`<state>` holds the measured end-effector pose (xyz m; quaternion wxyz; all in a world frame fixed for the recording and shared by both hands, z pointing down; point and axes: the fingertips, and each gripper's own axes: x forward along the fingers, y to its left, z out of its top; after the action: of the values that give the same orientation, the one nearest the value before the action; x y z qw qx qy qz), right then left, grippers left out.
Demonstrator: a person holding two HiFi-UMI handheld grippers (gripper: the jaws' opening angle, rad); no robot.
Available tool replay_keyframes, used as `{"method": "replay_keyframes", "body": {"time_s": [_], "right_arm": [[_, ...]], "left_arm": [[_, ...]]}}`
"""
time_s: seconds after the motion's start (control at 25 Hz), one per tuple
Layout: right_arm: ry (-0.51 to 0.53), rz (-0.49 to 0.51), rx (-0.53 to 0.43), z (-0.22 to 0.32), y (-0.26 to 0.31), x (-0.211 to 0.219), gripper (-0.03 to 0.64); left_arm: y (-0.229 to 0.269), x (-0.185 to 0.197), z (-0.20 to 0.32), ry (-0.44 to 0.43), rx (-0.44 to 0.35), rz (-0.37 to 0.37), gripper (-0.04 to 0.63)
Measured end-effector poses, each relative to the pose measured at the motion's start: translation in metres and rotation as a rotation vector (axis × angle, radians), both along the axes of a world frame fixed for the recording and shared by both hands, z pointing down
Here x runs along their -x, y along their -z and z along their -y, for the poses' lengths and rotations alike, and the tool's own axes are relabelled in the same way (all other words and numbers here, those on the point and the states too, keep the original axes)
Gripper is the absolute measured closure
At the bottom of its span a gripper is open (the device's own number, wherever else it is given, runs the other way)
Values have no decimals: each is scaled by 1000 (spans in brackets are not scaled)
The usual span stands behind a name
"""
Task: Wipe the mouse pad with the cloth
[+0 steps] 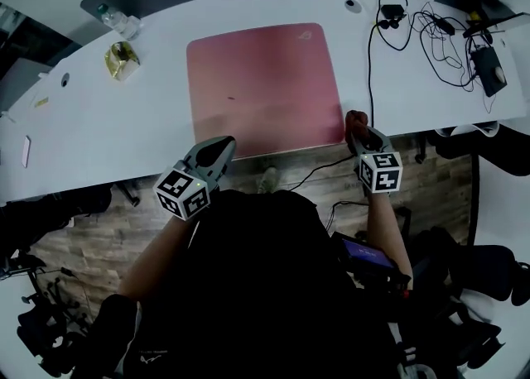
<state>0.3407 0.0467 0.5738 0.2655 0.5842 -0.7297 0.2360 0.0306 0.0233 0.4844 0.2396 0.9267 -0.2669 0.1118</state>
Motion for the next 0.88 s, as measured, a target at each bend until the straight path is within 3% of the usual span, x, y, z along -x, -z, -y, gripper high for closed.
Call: {"method": "replay_keyframes", "body": {"time_s": [0.16, 0.32, 0.68, 0.88], "right_arm": [[23, -83, 44, 5, -10, -11, 502], [112, -171, 107, 5, -28, -4, 502], [120, -115, 139, 7, -42, 23, 505], [181, -155, 140, 4, -42, 35, 506]], "left_arm": [[0, 6, -3, 23, 3, 12, 586], [2, 12, -2, 46, 0, 28, 586], [2, 23, -7, 79, 6, 44, 586], [3, 24, -7, 81, 4, 44, 586]]}}
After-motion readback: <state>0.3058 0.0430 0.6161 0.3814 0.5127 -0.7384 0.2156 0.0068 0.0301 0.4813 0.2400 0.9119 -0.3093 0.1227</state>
